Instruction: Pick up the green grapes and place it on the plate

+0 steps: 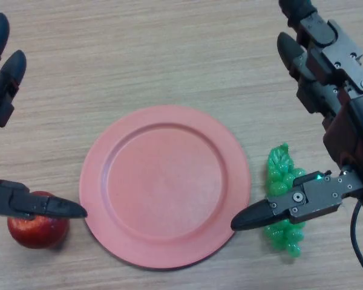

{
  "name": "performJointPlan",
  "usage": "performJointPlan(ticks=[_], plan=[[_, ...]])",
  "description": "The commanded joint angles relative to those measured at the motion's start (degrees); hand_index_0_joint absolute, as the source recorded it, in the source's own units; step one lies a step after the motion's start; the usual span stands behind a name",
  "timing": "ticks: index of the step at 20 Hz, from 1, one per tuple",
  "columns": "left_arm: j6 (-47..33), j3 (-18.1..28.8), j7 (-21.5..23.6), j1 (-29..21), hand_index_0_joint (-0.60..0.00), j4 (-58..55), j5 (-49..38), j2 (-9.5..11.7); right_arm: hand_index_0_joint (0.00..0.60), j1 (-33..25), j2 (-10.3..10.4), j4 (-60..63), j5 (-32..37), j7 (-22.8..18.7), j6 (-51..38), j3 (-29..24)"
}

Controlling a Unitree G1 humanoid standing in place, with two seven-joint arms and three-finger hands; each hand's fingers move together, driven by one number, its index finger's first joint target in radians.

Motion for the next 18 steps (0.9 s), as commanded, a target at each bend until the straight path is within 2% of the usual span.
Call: performJointPlan(ticks=[1,3,8,12,15,18], plan=[[-12.9,4.6,0.5,-0.6,0.000,0.2,0.0,2.4,0.000,-0.2,0.0,-1.1,-2.2,0.6,-8.9,-0.1],[-14.9,4.6,0.3,0.2,0.000,2.1,0.6,2.1,0.000,1.1,0.0,-0.2,-3.2,1.2,-10.4,-0.1],[-12.8,5.2,0.6,0.1,0.000,1.3,0.0,2.4,0.000,4.4,-0.8,2.9,-5.5,3.3,-16.0,-0.3],[-14.5,5.6,0.4,0.7,0.000,3.1,1.0,2.1,0.000,6.2,-3.0,12.6,-9.4,12.6,-29.6,-2.9],[-14.7,5.6,0.6,1.2,0.000,2.4,1.6,1.7,0.000,3.6,-4.2,22.7,-14.0,20.5,-39.2,-6.2],[-15.2,5.6,0.6,1.6,0.000,2.3,1.5,1.2,0.000,0.3,-5.7,31.2,-16.3,25.4,-45.5,-9.2]])
